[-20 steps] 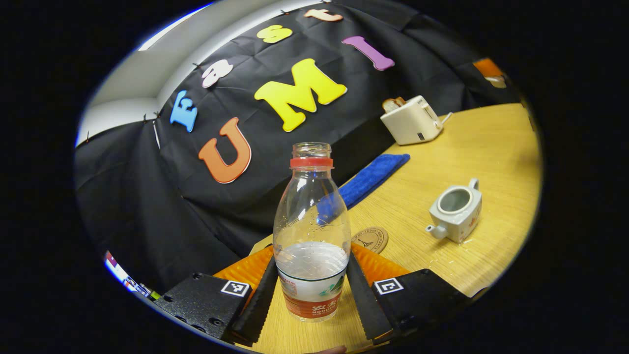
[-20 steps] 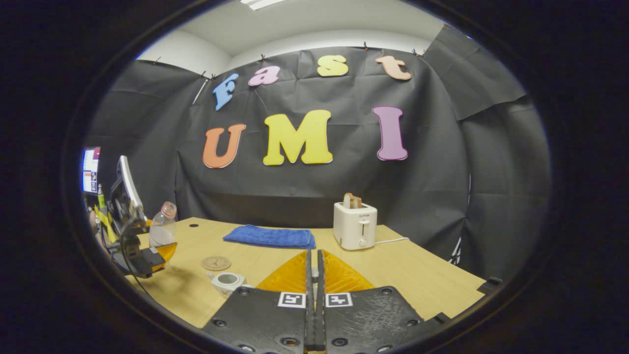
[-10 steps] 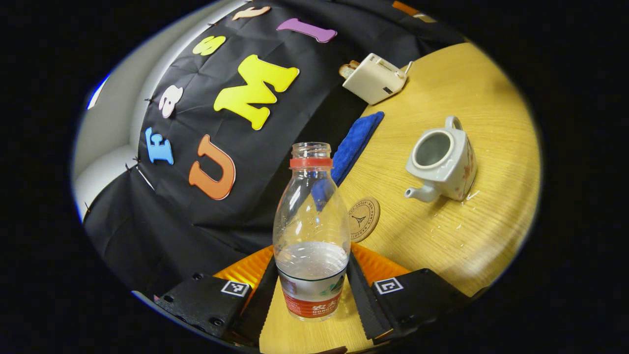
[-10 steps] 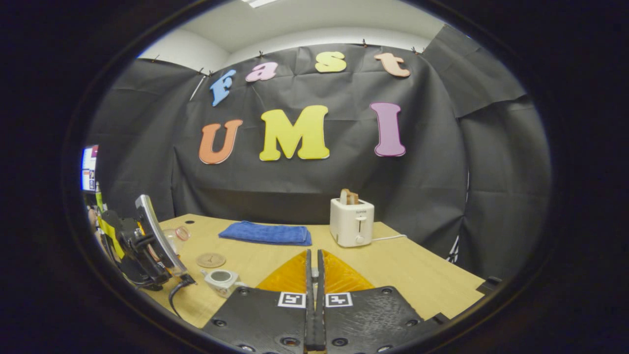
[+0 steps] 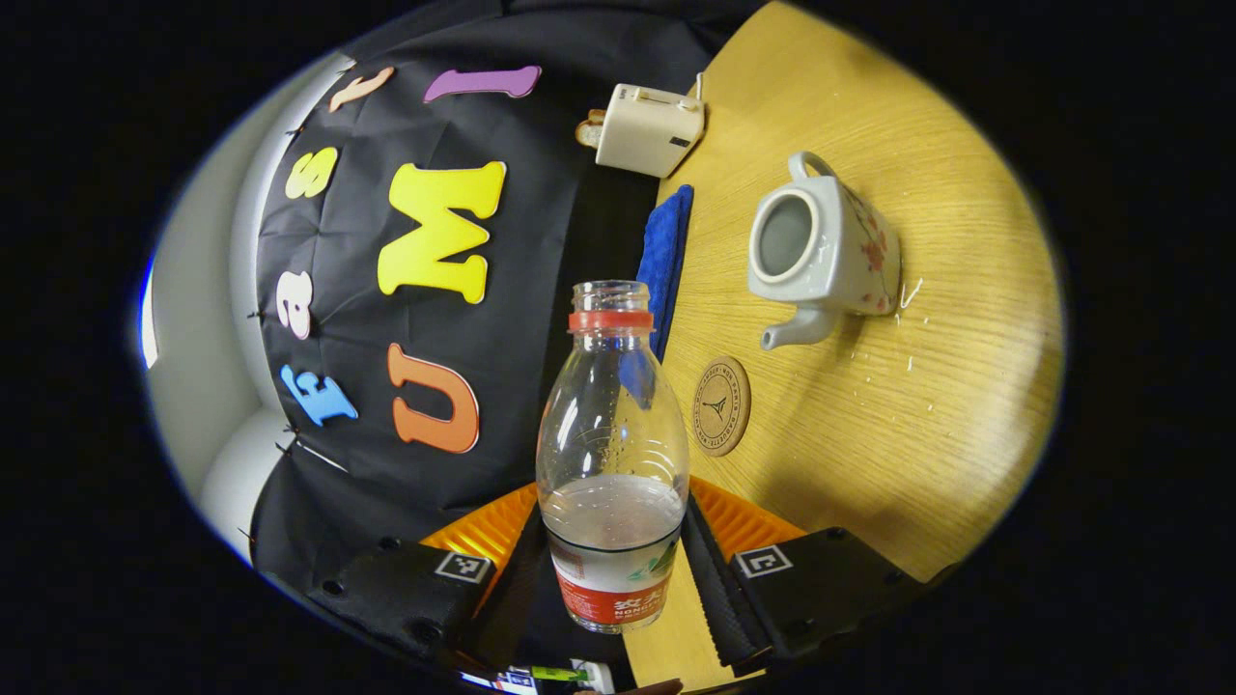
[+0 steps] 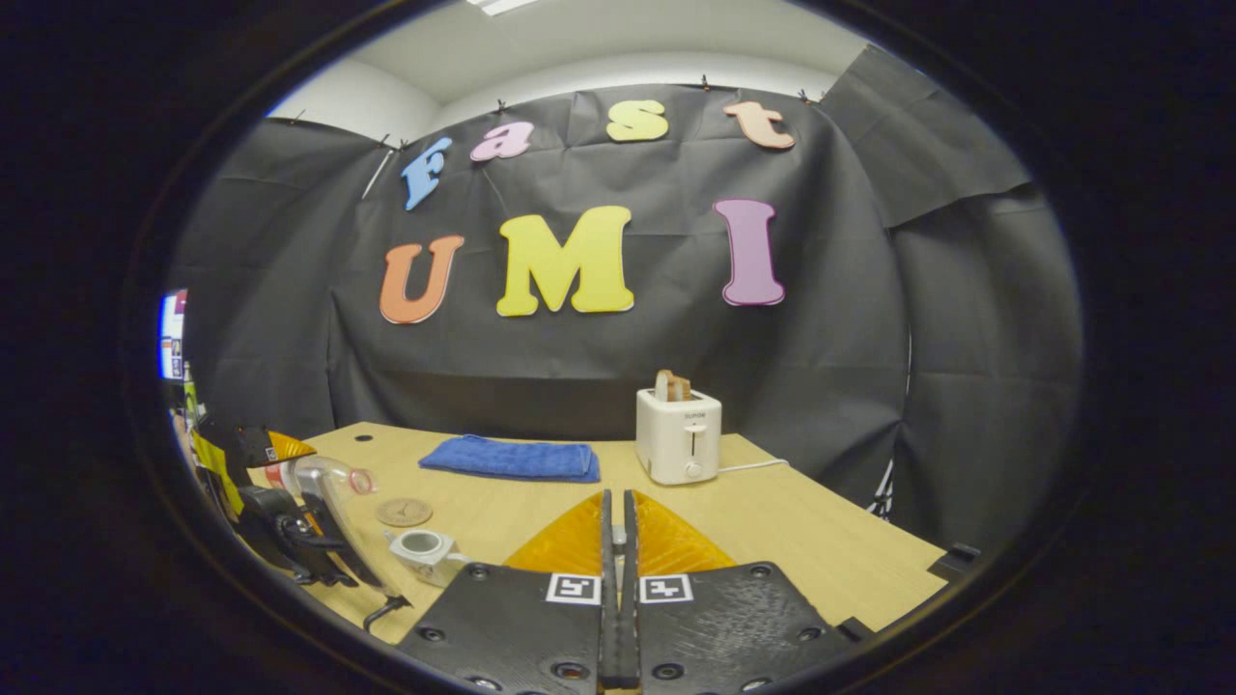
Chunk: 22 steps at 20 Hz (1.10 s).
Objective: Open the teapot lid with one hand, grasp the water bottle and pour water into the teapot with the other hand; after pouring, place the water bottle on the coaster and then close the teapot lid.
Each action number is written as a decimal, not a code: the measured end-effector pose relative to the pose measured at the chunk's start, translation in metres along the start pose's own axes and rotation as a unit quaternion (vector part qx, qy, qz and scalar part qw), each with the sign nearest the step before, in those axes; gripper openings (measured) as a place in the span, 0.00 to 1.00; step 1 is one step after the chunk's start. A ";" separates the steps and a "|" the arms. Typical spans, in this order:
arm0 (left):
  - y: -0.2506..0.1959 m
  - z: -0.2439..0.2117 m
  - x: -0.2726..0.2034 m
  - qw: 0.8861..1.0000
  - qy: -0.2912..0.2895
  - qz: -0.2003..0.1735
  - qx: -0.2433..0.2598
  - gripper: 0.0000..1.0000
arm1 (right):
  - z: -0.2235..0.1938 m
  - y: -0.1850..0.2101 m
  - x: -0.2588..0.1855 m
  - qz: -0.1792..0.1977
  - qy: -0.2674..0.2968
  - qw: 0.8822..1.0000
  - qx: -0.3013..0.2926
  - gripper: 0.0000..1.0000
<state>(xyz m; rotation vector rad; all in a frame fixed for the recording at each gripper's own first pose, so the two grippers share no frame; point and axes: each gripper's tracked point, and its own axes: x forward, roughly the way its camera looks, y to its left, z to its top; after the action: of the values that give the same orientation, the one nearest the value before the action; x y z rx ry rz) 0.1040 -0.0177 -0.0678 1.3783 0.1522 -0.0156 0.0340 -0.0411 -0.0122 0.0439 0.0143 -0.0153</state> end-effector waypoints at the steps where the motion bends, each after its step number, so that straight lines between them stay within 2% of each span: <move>1: 0.003 0.002 -0.003 1.000 -0.001 0.004 0.018 0.76 | -0.001 0.000 0.001 0.000 0.002 1.000 0.000 0.00; 10: 0.004 0.024 -0.014 0.993 -0.009 0.010 0.119 0.76 | 0.002 -0.004 0.000 -0.004 -0.005 1.000 -0.009 0.00; 14: 0.013 0.029 -0.010 0.981 0.003 0.017 0.195 0.76 | 0.000 -0.006 0.003 -0.003 -0.002 1.000 -0.006 0.00; 15: 0.014 0.027 -0.008 0.978 0.007 0.017 0.207 0.81 | 0.000 -0.005 0.004 0.001 -0.001 1.000 -0.004 0.00; 16: 0.015 0.027 -0.007 0.977 0.008 0.014 0.212 0.76 | 0.000 -0.003 0.004 0.009 0.001 1.000 0.000 0.00; 22: 0.014 0.028 -0.007 0.968 0.021 0.003 0.248 0.76 | 0.007 -0.012 0.003 0.011 -0.007 1.000 0.012 0.00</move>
<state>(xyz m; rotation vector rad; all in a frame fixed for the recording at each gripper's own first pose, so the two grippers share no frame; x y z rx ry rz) 0.1016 -0.0432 -0.0483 1.8811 0.1885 -0.0200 0.0366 -0.0530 -0.0062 0.0673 -0.0006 0.0061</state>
